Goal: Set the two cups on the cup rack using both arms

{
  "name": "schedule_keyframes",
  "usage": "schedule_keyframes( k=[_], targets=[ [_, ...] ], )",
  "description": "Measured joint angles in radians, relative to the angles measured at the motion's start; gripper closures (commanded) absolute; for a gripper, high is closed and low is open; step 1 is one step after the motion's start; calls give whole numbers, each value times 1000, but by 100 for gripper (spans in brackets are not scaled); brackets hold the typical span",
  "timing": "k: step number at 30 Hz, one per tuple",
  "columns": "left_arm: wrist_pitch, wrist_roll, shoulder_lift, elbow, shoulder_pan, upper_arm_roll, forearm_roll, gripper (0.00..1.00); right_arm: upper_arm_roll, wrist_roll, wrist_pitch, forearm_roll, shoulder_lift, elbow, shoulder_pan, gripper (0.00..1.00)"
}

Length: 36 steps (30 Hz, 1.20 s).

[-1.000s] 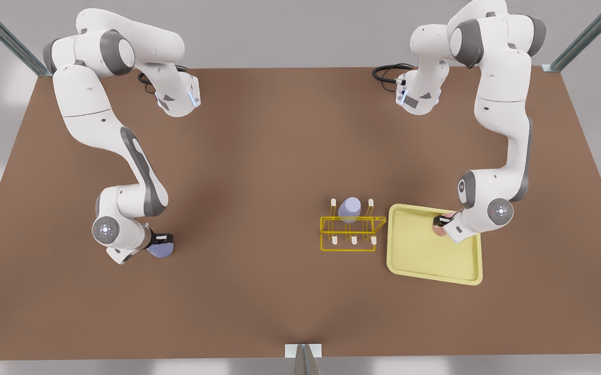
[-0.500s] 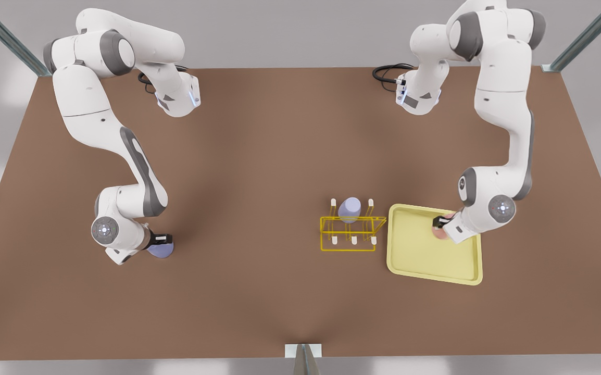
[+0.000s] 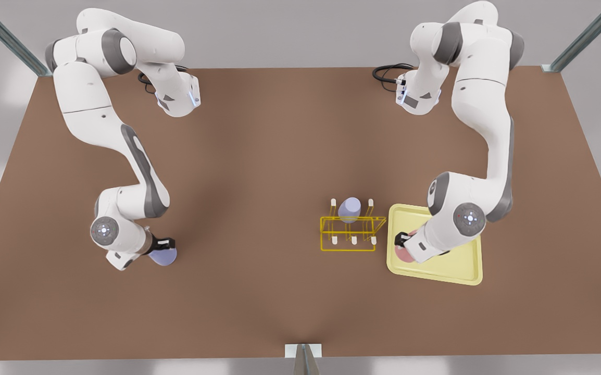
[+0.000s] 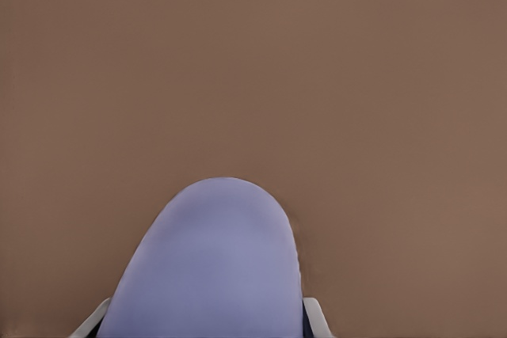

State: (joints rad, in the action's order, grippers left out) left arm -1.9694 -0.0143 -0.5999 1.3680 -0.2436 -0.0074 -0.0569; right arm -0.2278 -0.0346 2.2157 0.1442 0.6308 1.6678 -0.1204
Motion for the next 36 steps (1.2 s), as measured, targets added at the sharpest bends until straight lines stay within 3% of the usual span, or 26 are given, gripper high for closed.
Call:
schedule_keyframes(
  k=[6,15,18,19,25,28,31,34,36],
  targets=[
    [114,-136,-3,-58,-27,-62,-6,16,-73,24,-5,-3,2,-34,0,16],
    [153,-286,-57,-92,-73,-68,-9,16,-198,49,-1,-4,25,-103,22,16],
    [153,-321,-89,-91,-75,-68,-9,12,-210,53,3,-7,38,-136,58,17],
    [149,-332,-99,-91,-75,-68,-9,0,-211,55,4,-11,42,-148,73,17],
    [147,-383,-88,-98,-63,-64,-9,0,-219,61,13,-46,78,-240,165,16],
    [279,-395,-35,-298,53,-55,-1,0,-220,63,17,-57,97,-298,223,16],
    [426,-377,32,-364,138,-54,30,0,-220,64,29,-75,107,-326,269,16],
    [444,-317,331,0,23,73,82,0,-220,65,51,-94,114,-337,302,16],
    [457,-282,377,59,-5,110,88,0,-238,66,69,-104,114,-341,315,16]
  ],
)
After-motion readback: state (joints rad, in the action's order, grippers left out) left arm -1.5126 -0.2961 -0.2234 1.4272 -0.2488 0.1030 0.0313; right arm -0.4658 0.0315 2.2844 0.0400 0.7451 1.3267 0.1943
